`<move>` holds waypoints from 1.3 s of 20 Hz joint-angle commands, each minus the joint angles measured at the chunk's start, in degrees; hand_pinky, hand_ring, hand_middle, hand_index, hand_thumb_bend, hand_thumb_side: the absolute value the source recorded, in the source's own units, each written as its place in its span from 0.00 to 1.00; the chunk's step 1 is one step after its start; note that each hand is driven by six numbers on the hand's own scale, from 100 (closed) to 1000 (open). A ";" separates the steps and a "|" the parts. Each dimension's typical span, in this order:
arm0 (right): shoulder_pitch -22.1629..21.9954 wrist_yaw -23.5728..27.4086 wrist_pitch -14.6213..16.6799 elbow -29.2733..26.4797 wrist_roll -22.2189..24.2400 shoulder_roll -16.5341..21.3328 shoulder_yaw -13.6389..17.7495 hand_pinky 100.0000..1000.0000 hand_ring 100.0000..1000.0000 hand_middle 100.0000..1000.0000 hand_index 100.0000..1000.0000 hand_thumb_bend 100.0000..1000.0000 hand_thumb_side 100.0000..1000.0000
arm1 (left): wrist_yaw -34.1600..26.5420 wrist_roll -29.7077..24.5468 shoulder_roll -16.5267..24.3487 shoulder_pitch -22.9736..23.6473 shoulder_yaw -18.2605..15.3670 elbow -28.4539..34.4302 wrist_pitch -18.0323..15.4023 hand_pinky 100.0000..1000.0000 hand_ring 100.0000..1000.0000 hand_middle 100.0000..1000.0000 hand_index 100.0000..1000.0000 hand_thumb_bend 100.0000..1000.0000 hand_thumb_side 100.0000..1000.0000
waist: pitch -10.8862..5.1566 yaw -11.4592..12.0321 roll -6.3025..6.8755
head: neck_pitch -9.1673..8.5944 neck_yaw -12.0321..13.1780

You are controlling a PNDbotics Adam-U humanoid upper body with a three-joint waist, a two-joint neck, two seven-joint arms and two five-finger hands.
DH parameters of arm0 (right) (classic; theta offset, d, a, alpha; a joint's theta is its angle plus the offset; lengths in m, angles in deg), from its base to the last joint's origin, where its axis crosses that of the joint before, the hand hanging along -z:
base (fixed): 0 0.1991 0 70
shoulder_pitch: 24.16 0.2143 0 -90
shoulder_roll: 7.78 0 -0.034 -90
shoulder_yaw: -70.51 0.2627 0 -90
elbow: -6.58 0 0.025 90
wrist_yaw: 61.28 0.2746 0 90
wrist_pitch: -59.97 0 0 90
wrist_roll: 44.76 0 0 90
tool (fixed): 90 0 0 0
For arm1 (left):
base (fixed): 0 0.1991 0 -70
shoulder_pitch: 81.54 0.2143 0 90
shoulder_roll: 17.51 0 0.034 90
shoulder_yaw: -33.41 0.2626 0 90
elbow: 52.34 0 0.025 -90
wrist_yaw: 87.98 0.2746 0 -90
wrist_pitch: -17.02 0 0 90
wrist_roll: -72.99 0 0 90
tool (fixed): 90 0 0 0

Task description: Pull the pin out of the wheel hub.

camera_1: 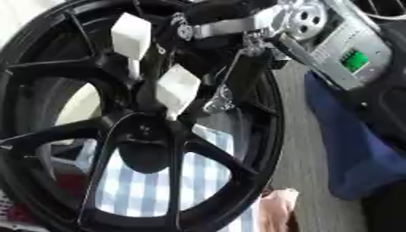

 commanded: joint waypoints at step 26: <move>1.70 4.17 -0.47 1.86 -5.04 0.57 3.54 0.80 0.60 0.38 0.46 0.00 0.00 | -0.13 0.23 0.35 -0.01 -0.60 0.75 0.21 0.75 0.72 0.68 0.74 0.07 0.86 | -1.80 -0.96 1.19 | 0.01 0.13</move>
